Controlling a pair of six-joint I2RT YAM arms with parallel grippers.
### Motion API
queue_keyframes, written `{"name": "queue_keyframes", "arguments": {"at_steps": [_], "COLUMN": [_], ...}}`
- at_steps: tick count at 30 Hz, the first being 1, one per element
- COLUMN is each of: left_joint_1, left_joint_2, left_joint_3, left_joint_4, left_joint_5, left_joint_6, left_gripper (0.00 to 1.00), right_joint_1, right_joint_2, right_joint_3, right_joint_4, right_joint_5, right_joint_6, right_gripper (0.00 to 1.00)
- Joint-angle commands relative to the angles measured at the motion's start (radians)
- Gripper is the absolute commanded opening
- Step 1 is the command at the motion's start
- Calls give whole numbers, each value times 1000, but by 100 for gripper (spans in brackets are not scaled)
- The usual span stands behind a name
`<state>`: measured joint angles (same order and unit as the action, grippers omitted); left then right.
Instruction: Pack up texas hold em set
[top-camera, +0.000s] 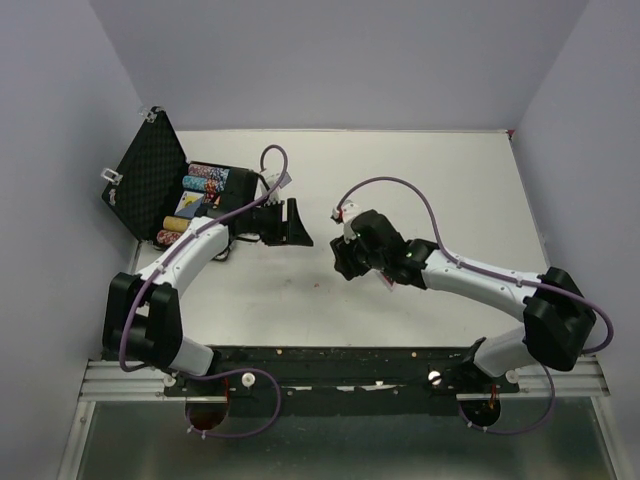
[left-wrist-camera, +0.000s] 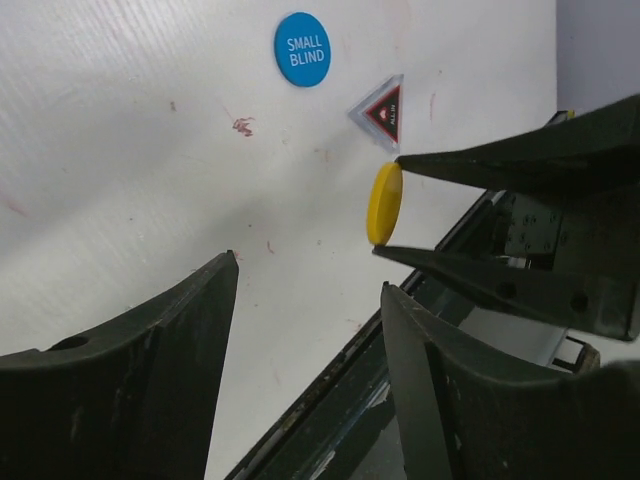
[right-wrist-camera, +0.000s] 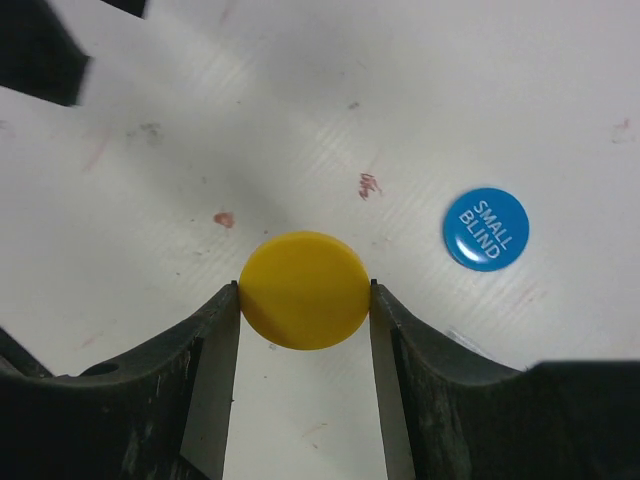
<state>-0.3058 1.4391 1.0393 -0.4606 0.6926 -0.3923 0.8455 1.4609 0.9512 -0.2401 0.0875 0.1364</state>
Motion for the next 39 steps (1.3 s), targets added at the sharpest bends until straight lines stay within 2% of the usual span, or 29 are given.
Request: {"name": "queue_keyframes", "arguments": {"at_steps": [1,10,19,32,39], "left_joint_1": [-9,-45,-92,-111,-111], "left_joint_2": [24,76,122,153,158], "left_joint_3": [-10,-18,-15,-13,-13], "left_joint_4": [60,94,106,114,120], "left_joint_5": [122,242,280,311,320], "left_joint_6": [-43,-72,-88,-100,-106], "left_gripper": [68,63,55,25,8], "right_joint_1": [52,102,121,138,138], "right_joint_2": [-51,-51,-56,-70,-70], "right_joint_3": [-25,-12,-12,-29,-34], "right_joint_4": [111,131,137,156,159], "right_joint_5": [-38,-17,4,63,78], "right_joint_6": [-46,-69,-77,-86,-84], "right_gripper": [36,35,34,34,38]}}
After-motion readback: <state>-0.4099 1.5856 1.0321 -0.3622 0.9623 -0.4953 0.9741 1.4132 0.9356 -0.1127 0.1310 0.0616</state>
